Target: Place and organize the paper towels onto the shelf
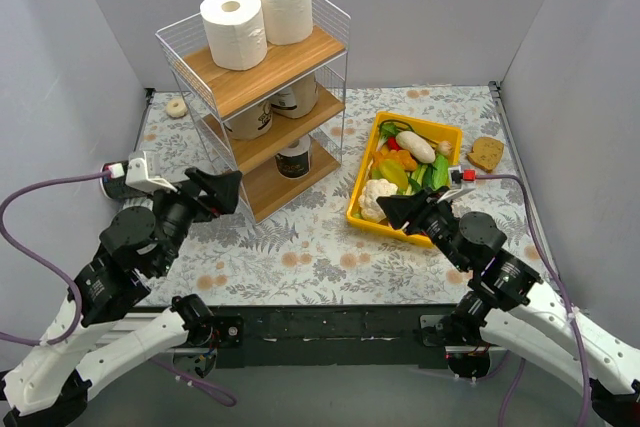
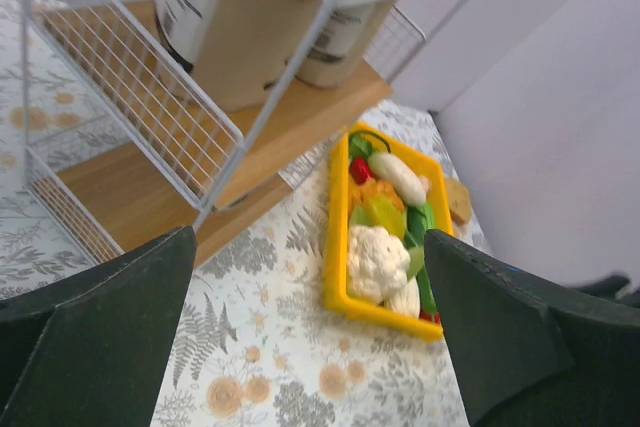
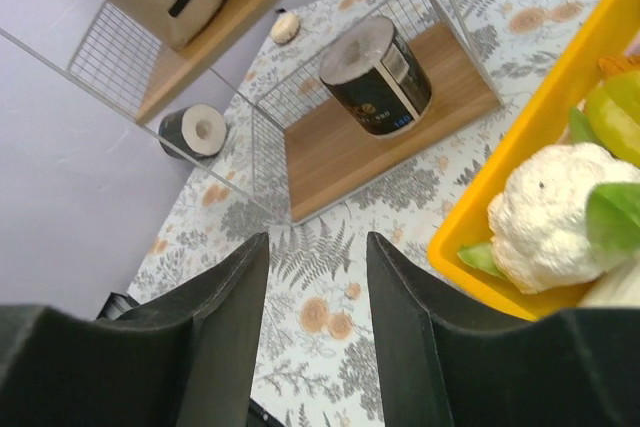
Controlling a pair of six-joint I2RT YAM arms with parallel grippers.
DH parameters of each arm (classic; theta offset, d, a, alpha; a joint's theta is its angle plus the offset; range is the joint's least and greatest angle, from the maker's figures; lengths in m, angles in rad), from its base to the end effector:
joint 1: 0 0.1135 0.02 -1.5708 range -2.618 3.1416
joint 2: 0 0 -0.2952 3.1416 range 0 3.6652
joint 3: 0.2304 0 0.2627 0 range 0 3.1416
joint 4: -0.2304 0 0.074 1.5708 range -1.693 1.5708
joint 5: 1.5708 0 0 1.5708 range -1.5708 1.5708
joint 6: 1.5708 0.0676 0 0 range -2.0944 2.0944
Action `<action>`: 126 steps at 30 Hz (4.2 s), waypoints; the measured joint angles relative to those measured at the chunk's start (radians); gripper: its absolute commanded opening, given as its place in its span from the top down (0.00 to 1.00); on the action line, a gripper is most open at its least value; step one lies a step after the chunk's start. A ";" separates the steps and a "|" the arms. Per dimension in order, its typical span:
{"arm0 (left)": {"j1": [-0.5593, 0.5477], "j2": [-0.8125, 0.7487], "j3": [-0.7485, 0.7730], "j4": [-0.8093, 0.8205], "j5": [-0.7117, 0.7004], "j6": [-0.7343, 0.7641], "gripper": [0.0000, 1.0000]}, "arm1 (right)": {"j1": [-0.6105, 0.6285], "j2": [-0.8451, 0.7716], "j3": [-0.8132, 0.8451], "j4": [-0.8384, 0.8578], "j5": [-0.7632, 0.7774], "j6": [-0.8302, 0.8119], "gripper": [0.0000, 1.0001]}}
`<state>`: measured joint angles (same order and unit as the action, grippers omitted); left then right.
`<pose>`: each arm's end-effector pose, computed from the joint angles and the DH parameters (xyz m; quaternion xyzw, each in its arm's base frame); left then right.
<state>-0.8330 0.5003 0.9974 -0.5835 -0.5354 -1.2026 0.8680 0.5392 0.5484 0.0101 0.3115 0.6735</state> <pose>0.0853 -0.0425 0.4184 -0.3063 0.6658 -0.4523 0.5083 0.1194 0.1088 0.3301 0.0431 0.6993 0.4134 0.5816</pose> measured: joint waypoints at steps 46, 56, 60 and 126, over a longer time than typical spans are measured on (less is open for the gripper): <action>0.110 0.293 0.121 -0.270 -0.663 -0.265 0.11 | 0.000 -0.279 -0.022 -0.355 0.138 -0.026 0.52; 0.742 0.457 -0.023 -0.124 -0.347 -0.171 0.09 | 0.000 -0.291 0.002 -0.383 0.138 -0.045 0.52; 0.829 0.584 -0.059 -0.060 -0.344 -0.166 0.13 | 0.000 -0.309 0.009 -0.406 0.135 -0.050 0.52; 0.995 1.294 -0.229 1.225 -0.401 0.882 0.26 | 0.000 -0.498 0.103 -0.479 0.274 -0.307 0.52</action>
<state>0.1616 1.7943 0.7681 0.6418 -0.9363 -0.3202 0.8680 0.0410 0.6518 -0.4686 0.5858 0.3664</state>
